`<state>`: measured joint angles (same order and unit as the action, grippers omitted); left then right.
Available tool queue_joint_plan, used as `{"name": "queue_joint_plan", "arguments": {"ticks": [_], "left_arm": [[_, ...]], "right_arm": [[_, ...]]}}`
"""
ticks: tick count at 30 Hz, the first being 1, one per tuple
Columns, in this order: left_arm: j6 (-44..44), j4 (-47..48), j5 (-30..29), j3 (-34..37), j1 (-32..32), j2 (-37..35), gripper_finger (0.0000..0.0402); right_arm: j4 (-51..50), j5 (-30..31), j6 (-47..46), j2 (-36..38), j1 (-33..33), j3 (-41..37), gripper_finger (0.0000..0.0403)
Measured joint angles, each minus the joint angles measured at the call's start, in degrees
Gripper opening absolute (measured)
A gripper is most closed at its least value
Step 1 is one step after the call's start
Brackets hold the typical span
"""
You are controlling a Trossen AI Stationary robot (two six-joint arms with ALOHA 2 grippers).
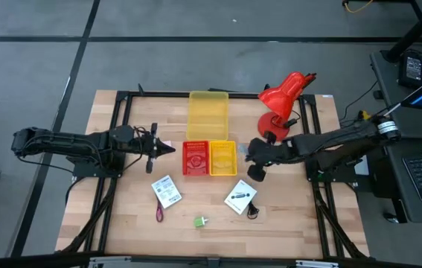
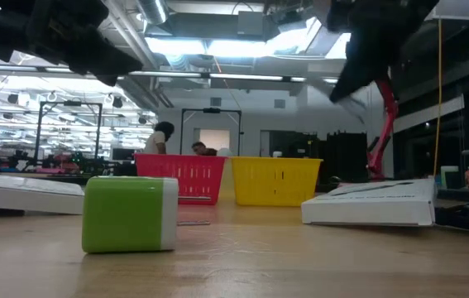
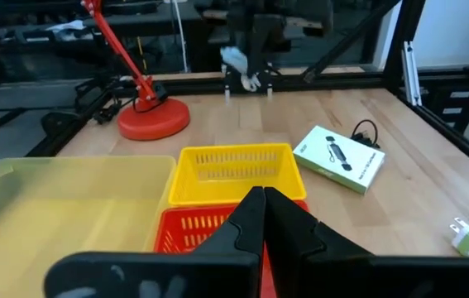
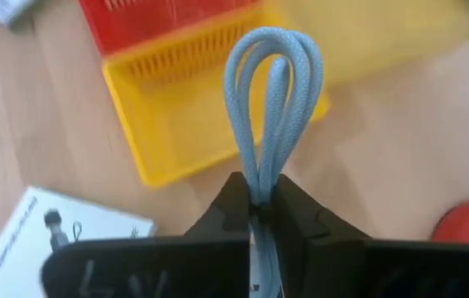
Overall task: Pick and place items into bin
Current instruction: Put the blue charger cable into the yellow bin
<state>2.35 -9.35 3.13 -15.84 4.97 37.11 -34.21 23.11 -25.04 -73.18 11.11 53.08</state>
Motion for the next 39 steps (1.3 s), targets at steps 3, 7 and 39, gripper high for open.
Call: {"name": "queue_joint_plan", "arguments": {"ticks": [3, 7, 39], "left_arm": [[-0.1, -0.1, 0.0, 0.0, 0.0, -0.6, 0.0004], [-0.1, 0.0, 0.9, 0.0, 0.0, -2.0, 0.0004], [3.0, -0.8, 6.9, 0.4, -3.9, -4.7, 0.0003]], "right_arm": [[3.8, 2.0, 2.9, 1.6, 1.8, 0.0, 0.0011], [14.3, 2.9, 8.7, 1.8, 4.2, -3.2, 0.0011], [76.7, -2.2, 22.4, 1.2, 5.8, -27.9, 0.0010]]}}
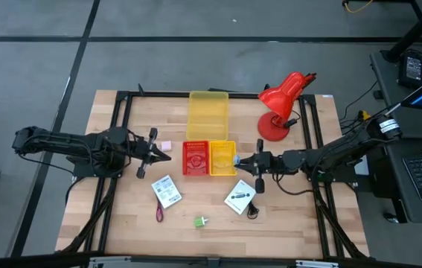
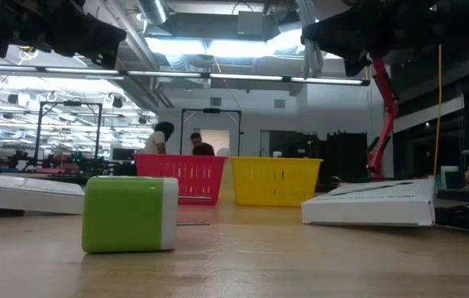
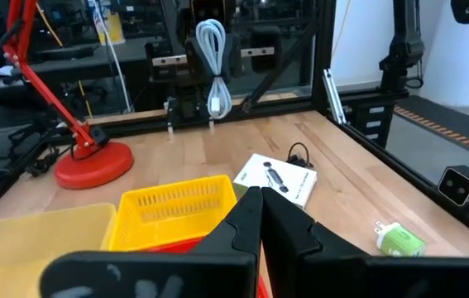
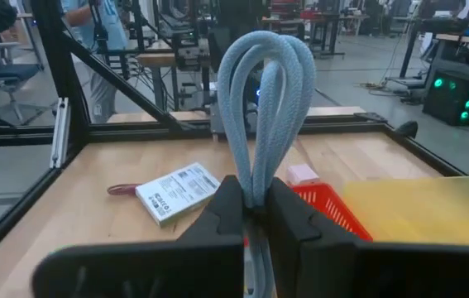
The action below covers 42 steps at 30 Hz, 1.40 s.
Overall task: Pick and place items into bin
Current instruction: Put the blue charger cable into the yellow bin
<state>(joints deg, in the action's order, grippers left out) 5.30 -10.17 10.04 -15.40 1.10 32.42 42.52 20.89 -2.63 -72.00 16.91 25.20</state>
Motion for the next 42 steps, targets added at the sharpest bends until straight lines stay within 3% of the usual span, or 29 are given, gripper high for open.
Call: {"name": "queue_joint_plan", "arguments": {"ticks": [5, 11, 20, 27, 34, 42], "left_arm": [[0.0, -0.3, 0.0, 0.0, 0.0, 0.0, 0.0004], [0.0, -0.3, 0.1, 0.0, 0.0, 0.0, 0.0004], [-0.9, -0.3, 1.9, 0.0, 0.0, 0.0, 0.0004], [-3.1, -0.2, 1.7, 0.0, 0.0, 0.0, 0.0004], [-4.5, -0.1, 1.7, 0.0, 0.0, 0.0, 0.0004], [-4.5, -0.1, 1.7, 0.0, 0.0, 0.0, 0.0004]], "right_arm": [[-1.1, 0.3, -0.9, -3.3, 0.0, 2.9, 0.0010], [-10.9, 2.2, -8.1, -8.1, 0.0, 10.6, 0.0010], [-41.5, 16.5, -28.5, -11.5, 2.1, 26.2, 0.0010], [-59.9, 16.9, -40.5, -18.7, 1.9, 39.1, 0.0010], [-86.8, 17.0, -54.7, -28.8, 0.3, 55.2, 0.0010], [-98.4, 16.5, -61.6, -36.1, -1.3, 64.2, 0.0010]]}}
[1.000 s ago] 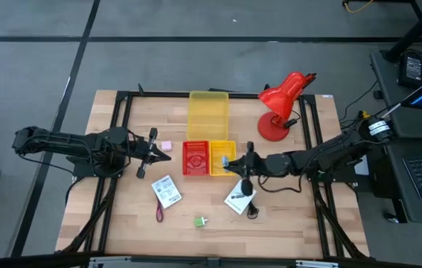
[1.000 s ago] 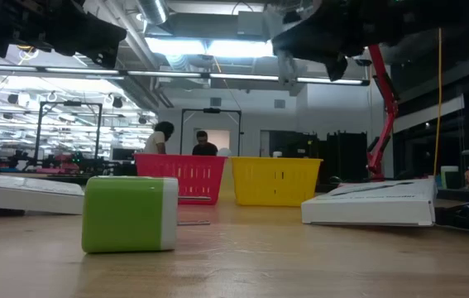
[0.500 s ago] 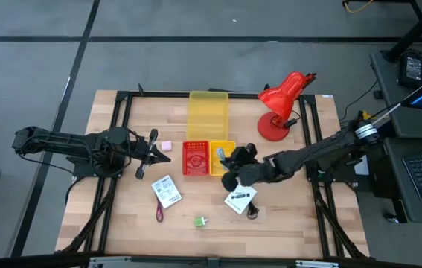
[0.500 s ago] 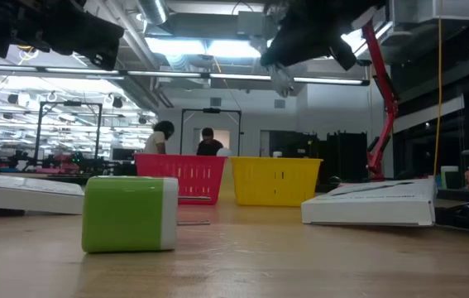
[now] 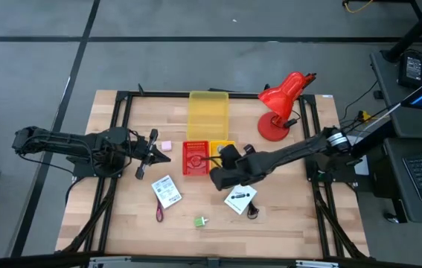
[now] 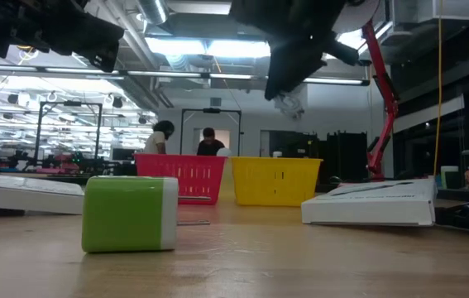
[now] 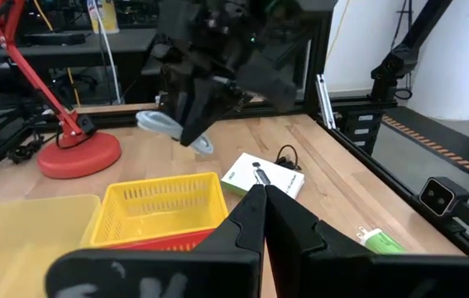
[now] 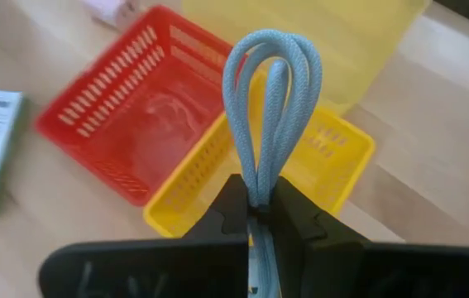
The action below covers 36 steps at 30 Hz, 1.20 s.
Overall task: Pick and place items into bin
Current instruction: Put the blue charger cable into the yellow bin
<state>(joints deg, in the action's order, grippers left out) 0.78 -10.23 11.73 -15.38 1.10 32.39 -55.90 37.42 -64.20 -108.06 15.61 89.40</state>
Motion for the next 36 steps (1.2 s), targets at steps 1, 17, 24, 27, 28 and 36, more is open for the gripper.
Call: {"name": "queue_joint_plan", "arguments": {"ticks": [1, 17, 24, 27, 28, 36], "left_arm": [[0.0, 0.1, 0.0, 0.0, 0.0, 0.0, 0.0004], [0.0, 0.2, 0.0, 0.0, 0.0, 0.0, 0.0004], [0.0, 0.4, -0.1, 0.0, 0.0, 0.0, 0.0004], [0.0, 0.8, -0.1, 0.0, 0.0, 0.0, 0.0004], [0.0, 0.8, -0.1, 0.0, 0.0, 0.0, 0.0004], [0.0, 1.4, -0.1, 0.0, 0.0, 0.0, 0.0004]], "right_arm": [[-0.2, -0.1, -0.2, -0.3, -0.4, 0.0, 0.0010], [1.7, -6.7, 0.6, -2.2, -3.6, -0.7, 0.0010], [6.2, -10.0, 4.4, -4.3, -5.0, -0.7, 0.0010], [6.0, -10.6, 4.7, -4.8, -5.7, -0.8, 0.0010], [5.6, -11.2, 4.7, -4.9, -6.0, -0.8, 0.0010], [5.9, -11.9, 5.0, -4.9, -6.8, -0.8, 0.0015]]}}
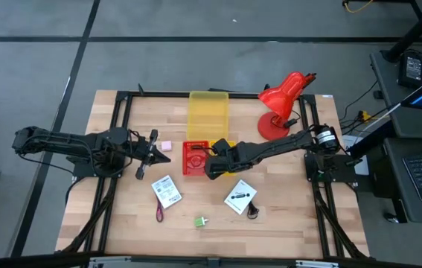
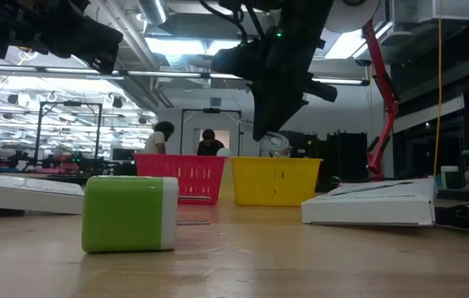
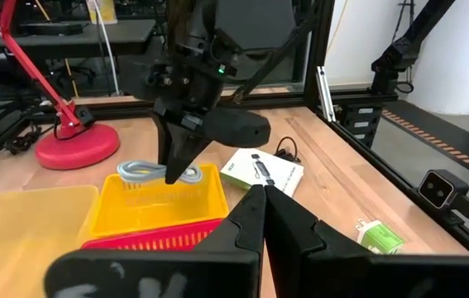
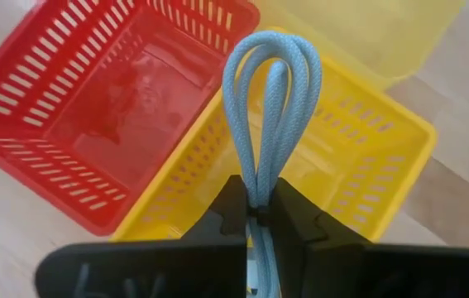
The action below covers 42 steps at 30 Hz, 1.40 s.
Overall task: Pick and place items into bin
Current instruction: Put the blue charger cable into the yellow bin, then put the left card reader box into the red bin
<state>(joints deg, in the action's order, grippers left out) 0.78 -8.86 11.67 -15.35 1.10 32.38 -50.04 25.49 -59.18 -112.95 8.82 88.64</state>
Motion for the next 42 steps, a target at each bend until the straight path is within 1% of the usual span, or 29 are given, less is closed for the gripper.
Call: {"name": "queue_joint_plan", "arguments": {"ticks": [10, 26, 29, 37, 42], "left_arm": [[0.0, 0.1, 0.0, 0.0, 0.0, 0.0, 0.0004], [0.0, 0.1, 0.0, 0.0, 0.0, 0.0, 0.0004], [0.0, 0.1, 0.0, 0.0, 0.0, 0.0, 0.0004], [0.0, 0.1, 0.0, 0.0, 0.0, 0.0, 0.0004], [0.0, 0.1, 0.0, 0.0, 0.0, 0.0, 0.0004]], "right_arm": [[0.9, -0.1, 1.2, -2.4, -0.1, -0.1, 0.0010], [0.5, -0.1, 1.4, -2.5, -0.1, -0.1, 0.0014], [0.5, -0.1, 1.8, -2.5, -0.1, -0.1, 0.0029], [0.5, -0.1, 1.9, -2.5, -0.1, -0.1, 0.0091], [0.4, -0.1, 3.9, -2.5, -0.2, -0.1, 0.0111]]}}
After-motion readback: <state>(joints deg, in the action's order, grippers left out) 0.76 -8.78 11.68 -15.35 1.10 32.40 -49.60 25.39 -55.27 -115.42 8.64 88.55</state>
